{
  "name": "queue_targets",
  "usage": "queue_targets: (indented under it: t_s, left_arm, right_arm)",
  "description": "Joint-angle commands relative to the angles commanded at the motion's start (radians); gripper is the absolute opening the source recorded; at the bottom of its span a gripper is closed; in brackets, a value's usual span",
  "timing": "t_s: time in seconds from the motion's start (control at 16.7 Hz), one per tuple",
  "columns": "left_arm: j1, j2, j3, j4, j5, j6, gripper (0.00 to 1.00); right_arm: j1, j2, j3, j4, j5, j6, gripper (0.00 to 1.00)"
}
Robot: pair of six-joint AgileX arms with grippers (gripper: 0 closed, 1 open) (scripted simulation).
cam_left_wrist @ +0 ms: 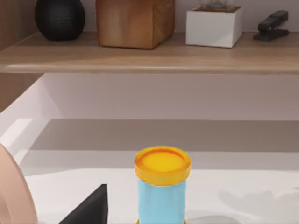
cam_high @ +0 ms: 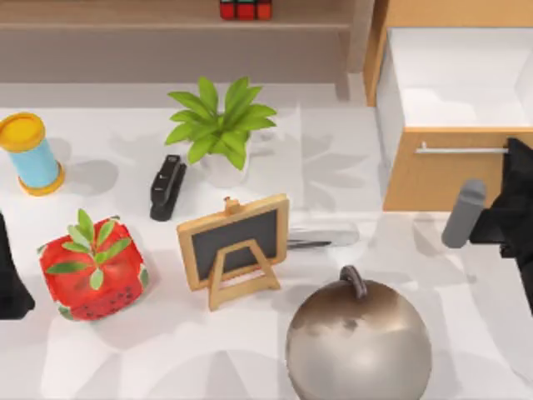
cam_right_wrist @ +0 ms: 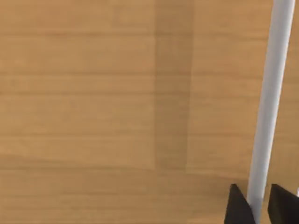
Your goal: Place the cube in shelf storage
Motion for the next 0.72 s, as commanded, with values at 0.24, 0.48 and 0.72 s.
queue_targets:
  t_s: [0.24, 0.48, 0.72]
  left_arm:
    - [0.000, 0.000, 0.000, 0.000, 0.000, 0.000, 1.00]
    - [0.000, 0.000, 0.000, 0.000, 0.000, 0.000, 1.00]
    - [0.000, 0.000, 0.000, 0.000, 0.000, 0.000, 1.00]
  right_arm:
    - [0.000, 0.000, 0.000, 0.000, 0.000, 0.000, 0.00]
    - [0.000, 0.000, 0.000, 0.000, 0.000, 0.000, 0.00]
    - [-0.006, 0.009, 0.031, -0.020, -0.009, 0.003, 0.00]
